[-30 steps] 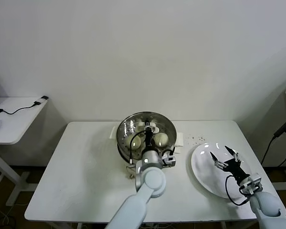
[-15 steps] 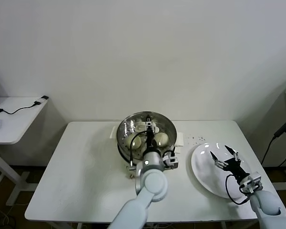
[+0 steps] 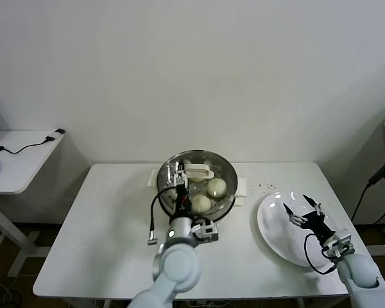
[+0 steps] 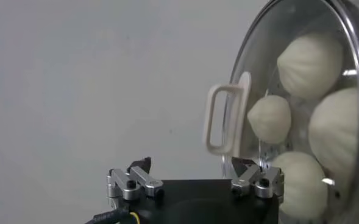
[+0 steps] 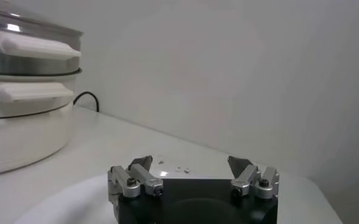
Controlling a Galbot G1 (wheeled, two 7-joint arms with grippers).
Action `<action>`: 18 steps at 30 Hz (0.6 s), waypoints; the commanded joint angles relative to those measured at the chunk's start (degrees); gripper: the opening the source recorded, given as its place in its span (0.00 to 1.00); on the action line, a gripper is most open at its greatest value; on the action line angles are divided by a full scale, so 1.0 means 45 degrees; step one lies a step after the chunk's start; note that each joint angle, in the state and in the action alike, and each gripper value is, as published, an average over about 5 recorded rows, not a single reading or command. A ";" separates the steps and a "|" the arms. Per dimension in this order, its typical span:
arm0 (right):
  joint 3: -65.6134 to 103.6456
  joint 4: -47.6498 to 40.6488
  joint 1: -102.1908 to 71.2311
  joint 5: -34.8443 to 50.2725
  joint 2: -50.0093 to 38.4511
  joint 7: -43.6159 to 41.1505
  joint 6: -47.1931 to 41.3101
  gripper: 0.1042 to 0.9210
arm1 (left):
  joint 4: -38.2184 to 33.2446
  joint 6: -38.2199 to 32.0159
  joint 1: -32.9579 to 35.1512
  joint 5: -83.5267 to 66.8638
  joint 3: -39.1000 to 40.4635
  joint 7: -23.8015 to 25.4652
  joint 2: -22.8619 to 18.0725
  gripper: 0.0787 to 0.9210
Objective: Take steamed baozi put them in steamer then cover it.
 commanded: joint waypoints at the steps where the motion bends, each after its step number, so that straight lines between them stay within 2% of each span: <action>1: 0.0057 0.0858 -0.0077 0.0011 0.0046 0.0408 -0.0665 0.88 | -0.3078 -0.2218 0.2999 -0.4687 -0.2341 -0.3036 0.1922 0.88; 6: 0.0195 0.1459 -0.0290 0.0321 0.0223 0.0718 -0.0695 0.88 | -0.3590 -0.4696 0.4754 -0.8930 -0.5066 -0.5221 0.2048 0.88; 9: 0.0224 0.1807 -0.0476 0.0215 0.0314 0.0806 -0.0657 0.88 | -0.3685 -0.6462 0.6011 -1.1612 -0.6962 -0.5782 0.1753 0.88; 13: 0.0249 0.2365 -0.0706 -0.0028 0.0477 0.0959 -0.0645 0.88 | -0.3374 -0.8236 0.7096 -1.4970 -0.8913 -0.5776 0.1221 0.88; 18: 0.0287 0.3149 -0.1095 -0.0359 0.0744 0.1148 -0.0685 0.88 | -0.2440 -0.9602 0.7895 -1.8802 -1.0860 -0.4767 0.0455 0.88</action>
